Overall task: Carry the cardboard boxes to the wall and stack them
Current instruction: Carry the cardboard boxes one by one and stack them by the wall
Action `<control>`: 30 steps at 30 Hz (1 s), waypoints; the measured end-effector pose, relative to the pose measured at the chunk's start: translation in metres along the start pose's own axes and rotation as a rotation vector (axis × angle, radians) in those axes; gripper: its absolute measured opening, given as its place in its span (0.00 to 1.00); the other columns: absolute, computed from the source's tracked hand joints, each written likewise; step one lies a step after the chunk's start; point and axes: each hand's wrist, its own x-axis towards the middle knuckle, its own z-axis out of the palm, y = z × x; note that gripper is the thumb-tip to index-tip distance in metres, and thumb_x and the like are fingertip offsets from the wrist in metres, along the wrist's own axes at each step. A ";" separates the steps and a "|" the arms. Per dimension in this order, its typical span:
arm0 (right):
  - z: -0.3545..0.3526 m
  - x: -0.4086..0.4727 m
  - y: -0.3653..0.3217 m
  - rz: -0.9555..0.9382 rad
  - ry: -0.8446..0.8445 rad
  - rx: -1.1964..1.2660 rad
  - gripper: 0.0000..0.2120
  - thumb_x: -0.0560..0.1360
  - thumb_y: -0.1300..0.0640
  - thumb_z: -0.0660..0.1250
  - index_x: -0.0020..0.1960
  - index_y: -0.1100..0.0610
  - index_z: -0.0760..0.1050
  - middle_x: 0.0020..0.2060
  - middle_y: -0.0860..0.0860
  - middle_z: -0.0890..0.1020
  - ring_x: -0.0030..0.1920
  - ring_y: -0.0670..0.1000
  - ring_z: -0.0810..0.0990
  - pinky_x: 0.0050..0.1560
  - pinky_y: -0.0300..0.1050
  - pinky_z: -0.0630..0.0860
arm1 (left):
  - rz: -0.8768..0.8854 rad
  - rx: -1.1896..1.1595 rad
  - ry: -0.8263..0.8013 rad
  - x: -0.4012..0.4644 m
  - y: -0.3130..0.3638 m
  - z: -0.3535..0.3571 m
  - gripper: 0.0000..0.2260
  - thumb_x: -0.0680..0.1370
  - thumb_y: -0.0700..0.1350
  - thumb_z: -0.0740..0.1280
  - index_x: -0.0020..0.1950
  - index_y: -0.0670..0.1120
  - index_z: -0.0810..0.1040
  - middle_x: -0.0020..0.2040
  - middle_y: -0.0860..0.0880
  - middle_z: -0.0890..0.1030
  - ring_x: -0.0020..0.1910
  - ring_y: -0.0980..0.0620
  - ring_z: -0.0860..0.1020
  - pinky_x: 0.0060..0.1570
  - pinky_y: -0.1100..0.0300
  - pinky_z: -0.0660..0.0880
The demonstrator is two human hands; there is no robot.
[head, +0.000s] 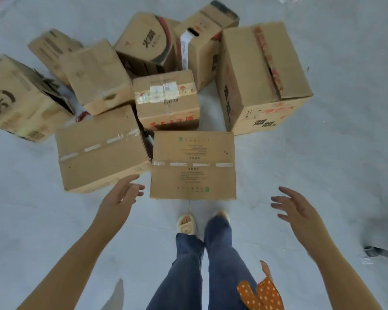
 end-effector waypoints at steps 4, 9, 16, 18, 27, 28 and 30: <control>0.048 0.107 0.038 0.191 -0.089 0.021 0.14 0.82 0.58 0.56 0.66 0.58 0.70 0.58 0.58 0.78 0.58 0.59 0.78 0.62 0.55 0.72 | -0.175 0.030 0.013 0.098 -0.061 0.049 0.10 0.81 0.46 0.61 0.61 0.50 0.74 0.49 0.50 0.81 0.52 0.48 0.79 0.59 0.48 0.73; 0.115 0.250 0.120 0.373 -0.099 0.031 0.11 0.82 0.60 0.57 0.62 0.59 0.71 0.54 0.59 0.77 0.45 0.53 0.78 0.45 0.44 0.73 | -0.357 0.125 -0.061 0.210 -0.163 0.118 0.12 0.76 0.53 0.61 0.56 0.50 0.72 0.54 0.43 0.79 0.56 0.42 0.77 0.57 0.48 0.72; 0.194 0.390 0.239 0.481 -0.019 -0.238 0.24 0.80 0.51 0.56 0.74 0.56 0.61 0.68 0.58 0.71 0.64 0.60 0.72 0.60 0.50 0.69 | -0.523 0.518 0.105 0.331 -0.296 0.184 0.20 0.81 0.46 0.59 0.71 0.39 0.66 0.68 0.35 0.69 0.65 0.37 0.70 0.62 0.50 0.67; 0.210 0.407 0.260 0.483 -0.001 -0.229 0.24 0.81 0.50 0.54 0.75 0.57 0.60 0.68 0.57 0.70 0.64 0.60 0.72 0.59 0.49 0.69 | -0.555 0.564 0.172 0.346 -0.321 0.189 0.21 0.81 0.47 0.58 0.70 0.36 0.65 0.67 0.33 0.68 0.64 0.35 0.69 0.62 0.46 0.67; 0.192 0.404 0.256 0.399 0.124 -0.300 0.14 0.80 0.50 0.53 0.44 0.60 0.68 0.36 0.52 0.71 0.41 0.55 0.69 0.39 0.45 0.64 | -0.651 0.282 0.379 0.349 -0.316 0.175 0.15 0.78 0.49 0.54 0.53 0.41 0.74 0.46 0.46 0.73 0.50 0.44 0.71 0.53 0.50 0.69; 0.182 0.401 0.242 0.366 0.147 -0.319 0.16 0.81 0.50 0.53 0.43 0.60 0.68 0.36 0.53 0.71 0.40 0.55 0.69 0.41 0.46 0.64 | -0.637 0.279 0.394 0.344 -0.303 0.171 0.14 0.78 0.51 0.54 0.45 0.42 0.72 0.42 0.46 0.72 0.46 0.45 0.70 0.50 0.51 0.68; 0.159 0.394 0.209 0.302 0.218 -0.331 0.18 0.80 0.48 0.53 0.36 0.58 0.64 0.31 0.52 0.67 0.34 0.53 0.66 0.38 0.47 0.62 | -0.618 0.280 0.431 0.332 -0.270 0.162 0.16 0.79 0.52 0.53 0.37 0.43 0.66 0.35 0.47 0.67 0.41 0.45 0.67 0.44 0.54 0.64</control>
